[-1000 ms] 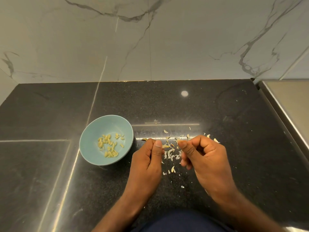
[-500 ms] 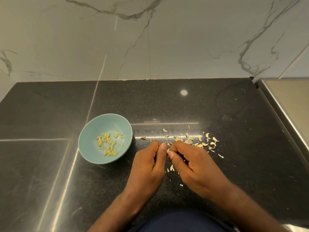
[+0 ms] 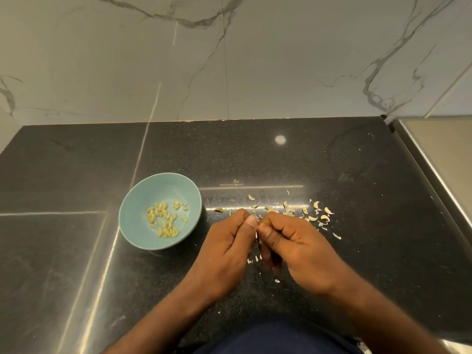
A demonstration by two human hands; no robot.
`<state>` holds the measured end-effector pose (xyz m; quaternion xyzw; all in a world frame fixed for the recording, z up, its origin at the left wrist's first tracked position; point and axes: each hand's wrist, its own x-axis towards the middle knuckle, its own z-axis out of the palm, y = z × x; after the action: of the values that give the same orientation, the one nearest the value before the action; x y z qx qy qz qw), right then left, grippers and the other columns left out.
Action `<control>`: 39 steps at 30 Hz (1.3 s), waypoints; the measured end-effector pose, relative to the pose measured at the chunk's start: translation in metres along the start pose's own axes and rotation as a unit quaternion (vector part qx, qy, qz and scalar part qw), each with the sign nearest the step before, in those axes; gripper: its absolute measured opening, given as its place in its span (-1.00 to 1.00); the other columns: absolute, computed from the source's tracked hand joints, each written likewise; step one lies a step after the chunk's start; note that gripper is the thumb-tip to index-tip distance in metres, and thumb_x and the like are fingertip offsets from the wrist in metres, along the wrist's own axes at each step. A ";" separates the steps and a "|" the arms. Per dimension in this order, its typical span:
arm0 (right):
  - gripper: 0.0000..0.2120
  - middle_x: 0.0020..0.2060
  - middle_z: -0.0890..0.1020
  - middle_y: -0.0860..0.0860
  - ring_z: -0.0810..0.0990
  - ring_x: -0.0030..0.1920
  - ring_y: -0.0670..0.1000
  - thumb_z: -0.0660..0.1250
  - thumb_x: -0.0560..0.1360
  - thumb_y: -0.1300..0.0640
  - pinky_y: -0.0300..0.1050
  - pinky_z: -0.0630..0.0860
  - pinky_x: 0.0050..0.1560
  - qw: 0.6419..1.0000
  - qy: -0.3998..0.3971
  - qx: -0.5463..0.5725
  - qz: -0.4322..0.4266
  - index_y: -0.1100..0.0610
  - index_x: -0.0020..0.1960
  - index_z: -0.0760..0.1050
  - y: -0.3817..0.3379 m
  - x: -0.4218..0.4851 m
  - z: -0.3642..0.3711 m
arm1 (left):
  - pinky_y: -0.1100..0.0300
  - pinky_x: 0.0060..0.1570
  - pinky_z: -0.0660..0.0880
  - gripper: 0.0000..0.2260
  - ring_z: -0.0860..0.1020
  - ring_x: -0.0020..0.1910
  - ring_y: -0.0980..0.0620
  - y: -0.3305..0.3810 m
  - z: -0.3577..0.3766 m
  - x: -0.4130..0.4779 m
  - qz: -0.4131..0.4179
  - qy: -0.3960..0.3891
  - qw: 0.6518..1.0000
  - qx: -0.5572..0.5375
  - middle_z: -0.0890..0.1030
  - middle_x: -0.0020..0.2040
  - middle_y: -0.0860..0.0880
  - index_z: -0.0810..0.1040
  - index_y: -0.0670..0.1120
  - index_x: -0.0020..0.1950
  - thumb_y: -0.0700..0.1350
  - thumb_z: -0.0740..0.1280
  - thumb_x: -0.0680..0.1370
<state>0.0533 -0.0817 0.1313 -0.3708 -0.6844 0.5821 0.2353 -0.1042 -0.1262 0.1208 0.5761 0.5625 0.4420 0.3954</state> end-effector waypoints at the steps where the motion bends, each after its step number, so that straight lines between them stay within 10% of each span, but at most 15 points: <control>1: -0.72 -0.39 0.53 -0.02 0.47 -0.39 -0.04 0.19 0.65 0.05 -0.05 0.45 -0.39 0.990 0.023 -0.124 -0.058 0.03 -0.24 0.44 0.005 0.001 -0.002 | 0.29 -0.38 0.33 -0.67 0.36 -0.42 0.18 0.003 0.000 0.000 -0.047 -0.010 0.998 -0.034 0.42 -0.42 0.11 0.42 0.02 -0.27 -0.02 0.13 0.69; 5: -0.88 -0.29 0.52 -0.09 0.42 -0.32 -0.10 0.23 0.53 0.22 -0.05 0.45 -0.37 0.903 0.078 -0.369 -0.207 0.05 -0.04 0.51 0.018 0.006 -0.004 | 0.29 -0.47 0.20 -0.67 0.24 -0.50 0.13 0.011 -0.001 -0.002 -0.195 -0.036 0.963 -0.182 0.30 -0.45 0.03 0.39 -0.11 -0.24 -0.04 0.11 0.68; 14: -0.83 -0.33 0.43 -0.14 0.40 -0.37 -0.09 0.15 0.64 0.02 -0.22 0.36 -0.39 0.935 0.111 -0.280 -0.186 -0.01 -0.11 0.39 0.012 0.005 0.004 | 0.28 -0.44 0.29 -0.60 0.31 -0.47 0.15 0.010 0.001 -0.001 -0.105 -0.015 0.988 -0.109 0.36 -0.45 0.08 0.41 -0.07 -0.28 0.14 0.14 0.64; 19: -0.67 -0.46 0.43 -0.03 0.42 -0.44 0.01 0.15 0.60 -0.05 -0.01 0.47 -0.42 0.995 0.098 0.035 -0.004 -0.06 -0.33 0.38 -0.002 0.002 0.020 | 0.40 -0.38 0.29 -0.73 0.41 -0.41 0.18 0.002 0.007 -0.003 0.045 0.048 0.996 0.064 0.47 -0.36 0.17 0.38 0.12 -0.25 0.07 0.12 0.65; 28: -0.55 -0.56 0.36 0.04 0.37 -0.59 0.01 0.14 0.67 0.01 -0.22 0.27 -0.54 0.950 0.066 0.258 0.166 0.04 -0.40 0.33 -0.012 0.000 0.018 | 0.32 -0.43 0.33 -0.66 0.41 -0.40 0.19 -0.009 0.014 -0.004 0.100 0.115 0.971 0.186 0.34 -0.36 0.28 0.35 0.12 -0.15 0.24 -0.03 0.67; 34: -0.69 -0.40 0.56 0.01 0.56 -0.38 0.01 0.20 0.65 -0.04 -0.05 0.53 -0.36 0.996 0.065 0.031 -0.042 -0.02 -0.23 0.51 -0.003 0.004 0.012 | 0.41 -0.41 0.37 -0.65 0.43 -0.48 0.20 0.012 0.016 -0.003 -0.010 0.081 0.992 -0.100 0.46 -0.45 0.11 0.42 -0.11 -0.27 -0.02 0.11 0.67; 39: -0.80 -0.29 0.59 -0.09 0.56 -0.29 0.01 0.27 0.63 0.02 0.02 0.50 -0.26 0.966 0.148 -0.128 -0.171 0.08 -0.07 0.59 0.014 0.007 0.003 | 0.30 -0.47 0.14 -0.68 0.21 -0.51 0.14 0.022 0.013 -0.003 -0.211 0.018 0.924 -0.318 0.28 -0.45 0.04 0.37 -0.08 -0.26 0.06 0.15 0.62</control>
<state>0.0503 -0.0774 0.1167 -0.3572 -0.7638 0.3795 0.3808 -0.0850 -0.1299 0.1376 0.2805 0.5082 0.5146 0.6311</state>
